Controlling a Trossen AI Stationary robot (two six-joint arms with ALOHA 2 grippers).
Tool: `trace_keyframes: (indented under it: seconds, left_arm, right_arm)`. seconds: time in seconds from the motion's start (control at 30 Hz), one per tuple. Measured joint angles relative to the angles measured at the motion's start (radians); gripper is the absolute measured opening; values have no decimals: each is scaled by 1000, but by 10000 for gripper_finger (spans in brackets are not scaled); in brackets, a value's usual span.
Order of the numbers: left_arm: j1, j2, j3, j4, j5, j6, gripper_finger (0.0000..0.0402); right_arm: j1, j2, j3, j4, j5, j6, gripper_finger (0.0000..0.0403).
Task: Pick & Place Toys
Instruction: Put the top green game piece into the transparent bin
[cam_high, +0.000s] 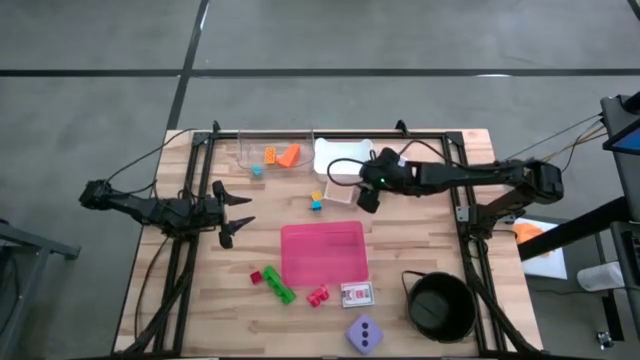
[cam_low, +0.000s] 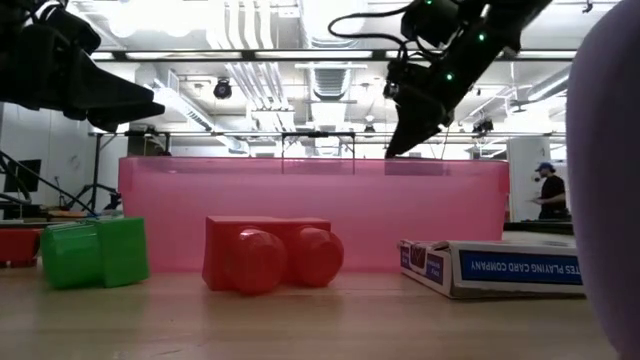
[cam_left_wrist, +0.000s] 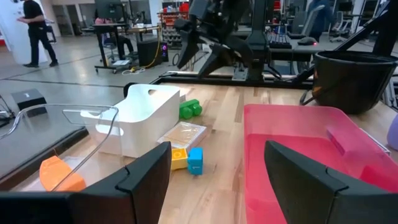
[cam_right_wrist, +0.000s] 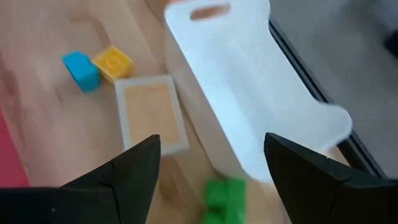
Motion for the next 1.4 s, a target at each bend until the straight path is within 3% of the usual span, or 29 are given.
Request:
trace_keyframes:
  seconds: [0.37, 0.8, 1.4]
  left_arm:
    - [0, 0, 0, -3, 0, 0, 259]
    - [0, 1, 0, -6, -1, 1, 259]
    - [0, 1, 0, -7, -4, 4, 259]
  right_arm:
    - [-73, 60, 34, -247, -49, 4, 286]
    - [-133, 181, 32, -251, -143, -38, 286]
    - [-186, 319, 35, -213, -178, -99, 286]
